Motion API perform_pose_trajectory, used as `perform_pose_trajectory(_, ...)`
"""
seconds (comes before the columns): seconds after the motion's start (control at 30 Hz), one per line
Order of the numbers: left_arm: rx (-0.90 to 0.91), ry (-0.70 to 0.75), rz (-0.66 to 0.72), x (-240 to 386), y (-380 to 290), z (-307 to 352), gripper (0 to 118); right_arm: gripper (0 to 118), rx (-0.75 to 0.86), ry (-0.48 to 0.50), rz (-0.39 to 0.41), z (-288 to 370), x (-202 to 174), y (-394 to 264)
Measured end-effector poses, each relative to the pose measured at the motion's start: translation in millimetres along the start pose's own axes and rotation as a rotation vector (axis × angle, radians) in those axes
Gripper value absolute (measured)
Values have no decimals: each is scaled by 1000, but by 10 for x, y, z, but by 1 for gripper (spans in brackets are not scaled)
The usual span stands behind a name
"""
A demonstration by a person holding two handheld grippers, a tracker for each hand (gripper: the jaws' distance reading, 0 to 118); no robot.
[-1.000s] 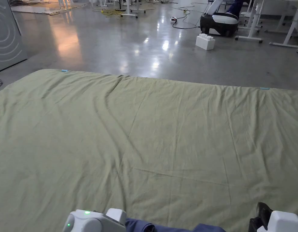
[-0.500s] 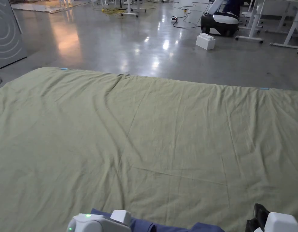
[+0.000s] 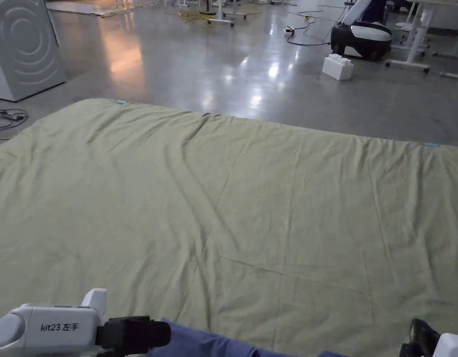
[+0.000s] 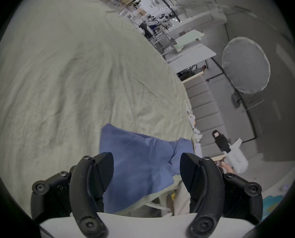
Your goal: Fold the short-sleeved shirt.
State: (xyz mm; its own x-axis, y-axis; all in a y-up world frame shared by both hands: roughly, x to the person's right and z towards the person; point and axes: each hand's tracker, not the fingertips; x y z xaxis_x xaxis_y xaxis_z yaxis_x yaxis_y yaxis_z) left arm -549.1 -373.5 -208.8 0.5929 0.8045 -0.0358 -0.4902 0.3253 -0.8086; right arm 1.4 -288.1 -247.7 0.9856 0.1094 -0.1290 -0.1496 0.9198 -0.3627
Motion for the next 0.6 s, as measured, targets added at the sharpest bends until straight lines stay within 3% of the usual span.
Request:
perform_pose_trajectory(0.2,-104,84,102,-583,87,-108,82,1,-7,-7,12,13,-52,7)
perform_pose_trajectory(0.47,-164,-162,215,-460,-96,-416,79,1,-12,-8,25,22,-158,47)
perform_pose_trajectory(0.57,-190,-128,141,-270,-191,-602,64,1,-15,-4,27,19,-186,50)
perform_pose_trajectory(0.6,-188,-95,106,-36,-40,-537,52,1,-15,-1,25,18,-187,50)
